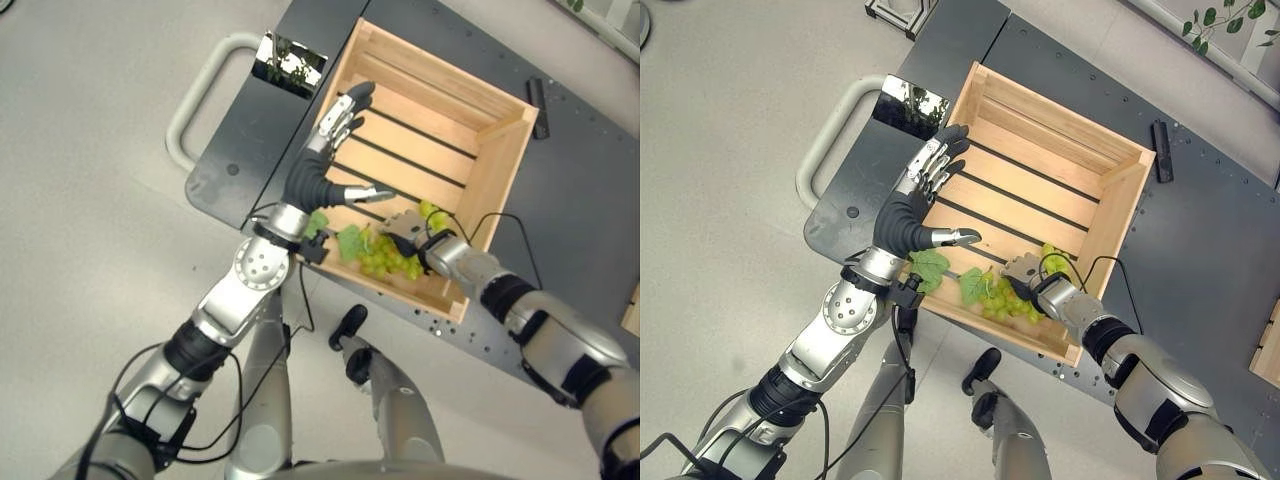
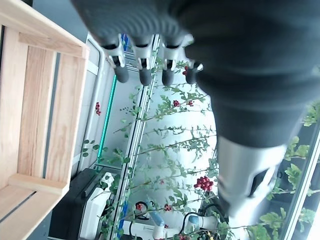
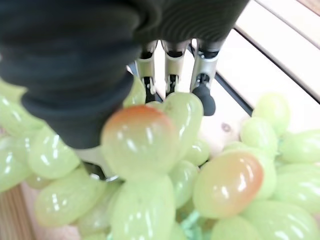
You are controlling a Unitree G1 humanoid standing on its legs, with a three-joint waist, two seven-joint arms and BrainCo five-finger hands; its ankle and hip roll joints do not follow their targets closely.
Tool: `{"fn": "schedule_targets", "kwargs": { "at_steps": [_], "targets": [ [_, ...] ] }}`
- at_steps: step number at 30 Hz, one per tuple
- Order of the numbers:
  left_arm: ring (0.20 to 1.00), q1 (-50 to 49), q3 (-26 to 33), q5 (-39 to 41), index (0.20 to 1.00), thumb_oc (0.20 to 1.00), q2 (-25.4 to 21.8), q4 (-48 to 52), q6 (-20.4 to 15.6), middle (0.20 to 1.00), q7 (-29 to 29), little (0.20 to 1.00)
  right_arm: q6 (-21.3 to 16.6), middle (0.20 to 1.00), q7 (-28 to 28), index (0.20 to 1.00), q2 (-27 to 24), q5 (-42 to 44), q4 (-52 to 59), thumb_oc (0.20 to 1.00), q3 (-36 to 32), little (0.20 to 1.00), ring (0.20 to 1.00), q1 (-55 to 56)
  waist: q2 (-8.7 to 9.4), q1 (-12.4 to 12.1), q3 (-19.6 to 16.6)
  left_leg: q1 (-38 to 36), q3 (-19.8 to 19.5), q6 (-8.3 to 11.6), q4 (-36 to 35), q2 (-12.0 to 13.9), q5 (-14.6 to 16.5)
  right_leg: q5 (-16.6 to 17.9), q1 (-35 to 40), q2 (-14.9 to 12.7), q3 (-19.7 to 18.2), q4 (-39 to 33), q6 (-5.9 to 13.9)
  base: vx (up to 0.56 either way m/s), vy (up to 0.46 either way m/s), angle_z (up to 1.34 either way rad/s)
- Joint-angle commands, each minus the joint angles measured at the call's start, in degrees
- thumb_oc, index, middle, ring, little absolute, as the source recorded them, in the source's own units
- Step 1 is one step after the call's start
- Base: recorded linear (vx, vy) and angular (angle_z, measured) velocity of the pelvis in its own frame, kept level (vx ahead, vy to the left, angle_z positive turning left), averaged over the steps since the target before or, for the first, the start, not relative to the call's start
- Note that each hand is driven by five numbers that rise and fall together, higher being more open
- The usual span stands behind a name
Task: Pick up the fruits from the basket on one side to the basket on the other side
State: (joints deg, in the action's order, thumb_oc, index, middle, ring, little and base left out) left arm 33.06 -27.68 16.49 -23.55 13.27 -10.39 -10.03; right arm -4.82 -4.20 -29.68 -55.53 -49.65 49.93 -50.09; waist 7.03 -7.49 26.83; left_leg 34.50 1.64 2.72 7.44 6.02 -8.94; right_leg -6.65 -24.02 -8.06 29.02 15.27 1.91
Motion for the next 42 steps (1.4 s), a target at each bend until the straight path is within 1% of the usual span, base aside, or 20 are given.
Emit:
{"fn": "schedule_targets", "kwargs": {
  "at_steps": [1,5,6,7,8,9,10,11,13,14,18,19,20,21,22,23,28,31,37,42],
  "targets": [
    [1.0,2.72,0.72,-1.65,1.0,1.0,0.44,3.52,-1.96,1.0,0.63,1.0,3.37,0.2,3.62,0.2,-0.31,-4.18,-9.3,0.2,4.0,0.2,0.2,4.14,-0.42,-0.12,2.97,-1.73,0.77,3.09,2.88,2.37,6.04,5.12,4.74,-1.19,-0.51,-9.95,6.3,0.06,-0.021,0.02],
    [1.0,2.77,0.87,-1.76,1.0,1.0,0.26,3.27,-1.91,1.0,0.66,1.0,4.23,0.2,2.32,0.2,-0.45,-1.55,-9.59,0.2,1.69,0.2,0.2,4.69,-0.53,0.25,2.97,-2.44,1.07,3.06,2.53,2.32,5.94,5.23,5.11,-1.28,-0.61,-9.96,6.36,-0.02,0.006,0.0],
    [1.0,2.79,0.88,-1.73,1.0,1.0,0.22,3.27,-1.94,1.0,0.66,1.0,4.43,0.2,1.97,0.2,-0.37,-0.68,-9.74,0.2,0.97,0.2,0.2,5.0,-0.44,0.21,2.97,-1.7,1.82,2.56,2.5,2.16,4.7,6.26,4.38,-1.59,0.35,-10.09,5.92,0.0,0.0,0.0],
    [1.0,2.42,1.03,-1.57,1.0,1.0,0.12,3.14,-1.87,1.0,0.64,1.0,4.99,0.2,0.93,0.2,-0.11,1.46,-10.23,0.2,-0.77,0.2,0.2,6.02,-0.54,0.41,2.97,-3.31,1.39,3.08,2.18,2.29,5.83,5.3,5.59,-1.34,-0.52,-10.02,6.41,0.0,0.0,0.0],
    [1.0,2.21,1.26,-1.48,1.0,1.0,-0.05,3.07,-1.84,1.0,0.67,1.0,5.4,0.2,0.09,0.2,-0.08,3.32,-10.59,0.2,-2.26,0.2,0.2,6.71,-0.53,0.49,2.97,-3.74,1.55,3.09,2.03,2.26,5.77,5.27,5.98,-1.33,-0.56,-10.14,6.39,0.0,0.0,0.0],
    [1.0,2.03,1.55,-1.37,1.0,1.0,-0.35,2.99,-1.86,1.0,0.72,1.0,5.61,0.2,-0.85,0.2,-0.31,5.74,-10.54,0.2,-4.29,0.2,0.2,7.37,-0.47,0.5,2.97,-3.4,2.26,2.55,1.83,2.06,4.4,6.35,5.63,-1.67,0.37,-10.38,5.93,-0.06,0.009,-0.01],
    [1.0,1.55,1.95,-1.09,1.0,1.0,-0.6,2.8,-1.92,1.0,0.75,1.0,5.72,0.2,-2.04,0.2,-0.46,8.63,-9.87,0.2,-6.36,0.2,0.2,8.01,-0.47,0.54,2.97,-4.1,2.34,2.51,1.67,2.04,4.36,6.29,6.24,-1.72,0.35,-10.4,5.89,-0.06,0.013,-0.02],
    [1.0,1.54,1.94,-1.09,1.0,1.0,-0.6,2.8,-1.92,1.0,0.75,1.0,5.73,0.2,-2.04,0.2,-0.47,8.63,-9.86,0.2,-6.37,0.2,0.2,8.03,-0.47,0.53,2.97,-4.13,2.35,2.51,1.65,2.04,4.36,6.29,6.26,-1.72,0.34,-10.41,5.89,0.0,0.0,0.0],
    [1.0,-0.31,3.14,2.05,1.0,1.0,-1.38,2.53,-2.51,1.0,0.98,1.0,6.48,0.2,-8.65,0.2,0.59,19.58,-7.9,0.2,-13.67,0.2,0.2,8.73,-0.84,0.19,2.97,-7.33,2.92,2.34,1.19,1.72,4.62,6.07,8.88,-2.15,0.21,-10.27,5.89,0.04,-0.032,-0.01],
    [1.0,-0.37,3.07,2.07,1.0,1.0,-1.37,2.54,-2.52,1.0,0.99,1.0,6.49,0.2,-8.66,0.2,0.56,19.61,-7.83,0.2,-13.71,0.2,0.2,8.87,-0.82,0.11,2.97,-7.47,2.96,2.34,1.11,1.71,4.61,6.06,8.95,-2.17,0.18,-10.29,5.9,0.03,-0.027,-0.02],
    [1.0,-1.5,4.44,3.12,1.0,1.0,-3.08,1.72,-3.27,1.0,1.02,1.0,5.41,0.2,-13.84,0.2,-1.29,27.04,-0.46,0.2,-20.62,0.2,0.2,11.35,-1.01,0.0,2.97,-10.61,3.54,2.19,0.47,1.44,4.81,6.06,11.2,-2.63,-0.16,-10.21,5.98,0.02,-0.003,-0.02],
    [1.0,-1.75,4.81,3.19,1.0,1.0,-3.31,1.62,-3.45,1.0,0.94,1.0,5.06,0.2,-14.17,0.2,-1.74,27.4,2.56,0.2,-21.86,0.2,0.2,12.65,-1.0,-0.07,2.97,-11.3,3.73,2.18,0.34,1.46,4.83,6.06,11.72,-2.69,-0.35,-10.25,6.01,0.03,0.031,0.0],
    [1.0,-3.4,7.11,2.51,1.0,1.0,-4.4,1.92,-3.41,1.0,1.38,1.0,3.79,0.2,-13.82,0.2,-9.48,31.77,16.27,0.2,-27.83,0.2,0.2,14.88,-0.1,0.78,2.97,-12.84,4.21,2.21,-0.02,1.56,4.83,6.07,12.69,-2.55,-0.85,-10.3,6.09,0.0,0.0,0.0],
    [1.0,-3.6,6.94,2.49,1.0,1.0,-4.49,2.05,-3.36,1.0,1.39,1.0,3.97,0.2,-13.83,0.2,-9.38,31.56,16.69,0.2,-28.16,0.2,0.2,15.45,0.0,0.59,2.96,-13.0,4.23,2.21,-0.01,1.55,4.85,6.04,12.83,-2.57,-0.87,-10.29,6.09,0.0,0.0,0.0],
    [1.0,-4.24,7.07,1.94,1.0,1.0,-4.28,1.63,-3.27,1.0,0.91,1.0,3.62,0.2,-13.9,0.2,-7.53,30.96,18.38,0.2,-29.06,0.2,0.2,17.38,-0.12,0.79,2.96,-13.65,4.26,2.04,-0.03,1.52,4.95,6.06,13.44,-2.58,-1.13,-10.27,6.11,0.02,0.009,-0.12],
    [1.0,-5.47,7.91,1.11,1.0,1.0,-3.8,0.7,-2.78,1.0,0.63,1.0,2.2,0.2,-13.99,0.2,-6.94,32.21,24.79,0.2,-33.58,0.2,0.2,22.35,0.11,1.22,2.83,-14.92,4.24,1.75,-0.33,1.46,5.18,5.84,14.34,-2.59,-1.19,-10.08,6.06,0.02,0.009,-0.16],
    [1.0,-8.01,8.21,1.1,1.0,1.0,-3.69,0.89,-2.37,1.0,1.39,1.0,1.2,0.2,-14.31,0.2,-7.02,33.65,30.84,0.2,-38.54,0.2,0.2,26.54,0.11,1.87,1.26,-16.07,4.31,1.54,-0.62,1.16,5.65,5.44,14.95,-2.61,-1.33,-10.02,5.96,0.03,0.001,-0.03],
    [1.0,-10.68,9.67,2.06,1.0,1.0,-4.28,0.86,-2.34,1.0,2.02,1.0,-0.06,0.2,-13.65,0.2,-6.0,35.48,36.55,0.2,-41.68,0.2,0.2,29.6,0.13,2.47,-0.61,-17.57,4.81,1.4,-0.89,0.96,6.02,5.07,15.79,-2.88,-1.88,-9.78,5.89,0.05,0.015,-0.07],
    [1.0,-13.61,10.65,2.28,1.0,1.0,-4.34,0.5,-2.04,1.0,3.04,1.0,-2.27,0.2,-12.37,0.2,-3.76,40.78,42.09,0.2,-44.83,0.2,0.2,31.84,0.07,3.44,-3.37,-20.1,5.3,1.14,-1.8,0.47,6.32,4.88,17.47,-3.08,-2.36,-9.83,6.08,0.04,0.016,-0.05],
    [1.0,-15.37,10.67,2.21,1.0,1.0,-4.24,-0.46,-1.68,1.0,4.13,1.0,-3.81,0.2,-10.42,0.2,-2.39,44.51,44.37,0.2,-45.32,0.2,0.2,32.75,0.04,4.06,-5.27,-21.69,5.63,1.1,-2.89,0.29,6.18,4.69,18.32,-2.94,-2.68,-10.14,6.08,0.03,0.012,0.0]
  ]
}}
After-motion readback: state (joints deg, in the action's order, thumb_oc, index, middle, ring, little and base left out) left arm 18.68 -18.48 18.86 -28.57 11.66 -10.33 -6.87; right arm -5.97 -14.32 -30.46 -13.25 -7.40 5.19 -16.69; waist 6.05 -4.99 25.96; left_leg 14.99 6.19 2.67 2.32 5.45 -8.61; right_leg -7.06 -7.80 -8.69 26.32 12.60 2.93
